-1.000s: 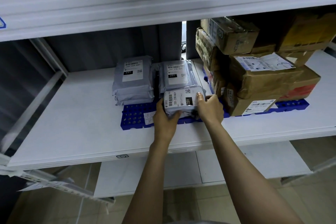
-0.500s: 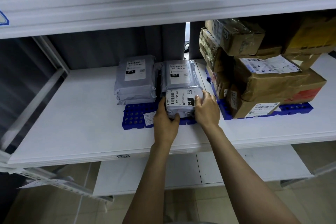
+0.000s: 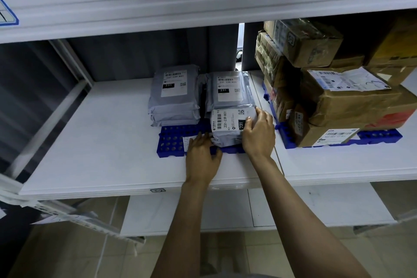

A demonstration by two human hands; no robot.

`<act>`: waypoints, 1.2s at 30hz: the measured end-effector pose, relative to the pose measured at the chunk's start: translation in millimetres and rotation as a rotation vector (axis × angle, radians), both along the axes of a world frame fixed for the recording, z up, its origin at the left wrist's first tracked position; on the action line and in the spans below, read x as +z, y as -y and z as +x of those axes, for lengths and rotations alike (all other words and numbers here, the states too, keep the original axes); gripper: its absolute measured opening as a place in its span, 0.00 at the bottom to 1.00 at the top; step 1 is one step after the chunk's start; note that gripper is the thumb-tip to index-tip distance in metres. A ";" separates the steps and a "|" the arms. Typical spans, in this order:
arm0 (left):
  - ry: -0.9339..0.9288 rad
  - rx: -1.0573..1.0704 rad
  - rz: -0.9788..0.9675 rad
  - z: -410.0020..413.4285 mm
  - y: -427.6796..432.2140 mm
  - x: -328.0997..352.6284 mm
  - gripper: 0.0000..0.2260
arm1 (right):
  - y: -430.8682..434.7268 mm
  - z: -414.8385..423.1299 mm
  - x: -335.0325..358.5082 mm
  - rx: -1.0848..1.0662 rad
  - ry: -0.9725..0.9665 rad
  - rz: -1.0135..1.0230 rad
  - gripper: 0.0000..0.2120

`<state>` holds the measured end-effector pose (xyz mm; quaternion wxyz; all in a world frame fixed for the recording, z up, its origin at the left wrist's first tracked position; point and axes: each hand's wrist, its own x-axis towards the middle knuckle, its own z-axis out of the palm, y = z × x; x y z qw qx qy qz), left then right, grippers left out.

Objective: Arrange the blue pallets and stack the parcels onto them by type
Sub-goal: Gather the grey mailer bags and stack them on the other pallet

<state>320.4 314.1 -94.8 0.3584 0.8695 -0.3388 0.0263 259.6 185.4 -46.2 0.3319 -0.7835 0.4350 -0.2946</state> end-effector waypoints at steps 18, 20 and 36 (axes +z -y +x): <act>-0.358 -0.095 -0.460 -5.0 5.7 22.5 0.23 | 4.9 -6.8 -6.2 0.067 0.151 0.106 0.21; -0.387 -0.134 -0.414 -4.9 12.4 20.4 0.26 | 4.8 -8.3 -9.4 0.074 0.162 0.124 0.21; 0.110 0.311 -0.613 48.7 -14.4 71.7 0.25 | 6.4 33.1 36.5 0.056 0.226 -0.096 0.23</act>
